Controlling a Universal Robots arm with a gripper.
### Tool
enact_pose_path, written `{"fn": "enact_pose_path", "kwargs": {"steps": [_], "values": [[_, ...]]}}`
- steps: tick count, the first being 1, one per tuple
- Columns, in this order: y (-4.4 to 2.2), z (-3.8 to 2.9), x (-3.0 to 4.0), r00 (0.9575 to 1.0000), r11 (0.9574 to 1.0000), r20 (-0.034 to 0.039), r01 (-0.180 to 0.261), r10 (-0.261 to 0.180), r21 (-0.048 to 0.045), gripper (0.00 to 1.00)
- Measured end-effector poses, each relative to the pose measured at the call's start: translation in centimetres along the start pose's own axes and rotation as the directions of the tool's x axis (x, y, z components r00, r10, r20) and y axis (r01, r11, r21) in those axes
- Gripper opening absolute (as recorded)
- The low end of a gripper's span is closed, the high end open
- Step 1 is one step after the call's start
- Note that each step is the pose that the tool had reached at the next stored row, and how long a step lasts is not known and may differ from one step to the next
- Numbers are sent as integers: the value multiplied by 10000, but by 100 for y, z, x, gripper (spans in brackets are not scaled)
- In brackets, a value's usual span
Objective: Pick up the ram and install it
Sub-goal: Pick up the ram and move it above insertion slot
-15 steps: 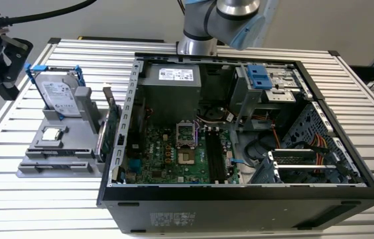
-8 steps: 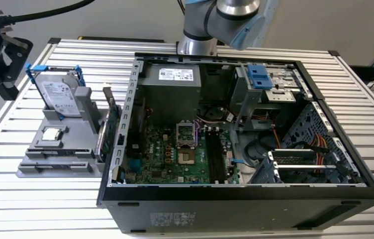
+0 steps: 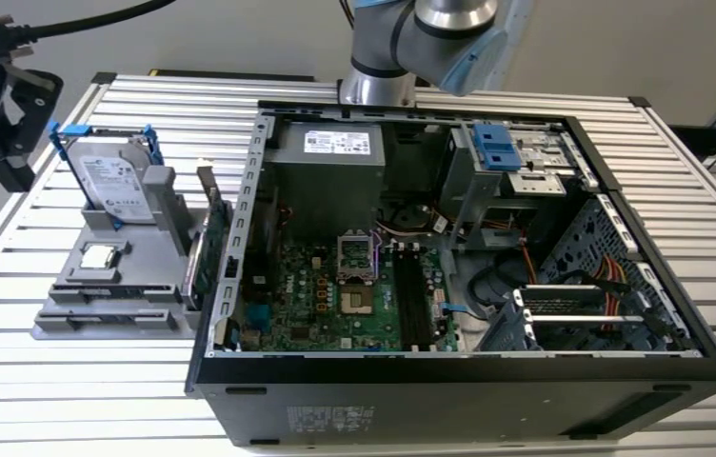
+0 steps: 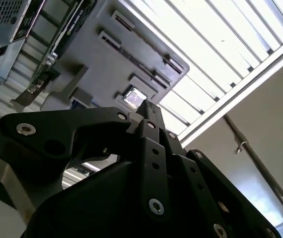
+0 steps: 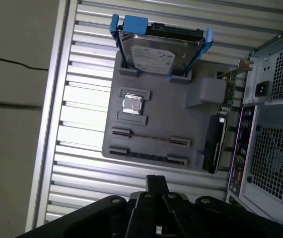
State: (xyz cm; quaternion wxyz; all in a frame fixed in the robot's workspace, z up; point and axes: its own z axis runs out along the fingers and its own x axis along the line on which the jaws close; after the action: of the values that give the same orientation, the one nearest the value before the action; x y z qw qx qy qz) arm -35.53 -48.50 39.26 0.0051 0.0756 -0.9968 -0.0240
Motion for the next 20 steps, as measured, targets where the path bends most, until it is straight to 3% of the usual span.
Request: {"fn": "enact_pose_path", "kwargs": {"steps": [6,11,20], "values": [[0,0,0,9986,9986,-26,528,-528,3,0],[0,0,0,9948,9948,-50,1018,-1018,4,0],[0,0,0,9799,9800,-98,1990,-1990,3,0]]}}
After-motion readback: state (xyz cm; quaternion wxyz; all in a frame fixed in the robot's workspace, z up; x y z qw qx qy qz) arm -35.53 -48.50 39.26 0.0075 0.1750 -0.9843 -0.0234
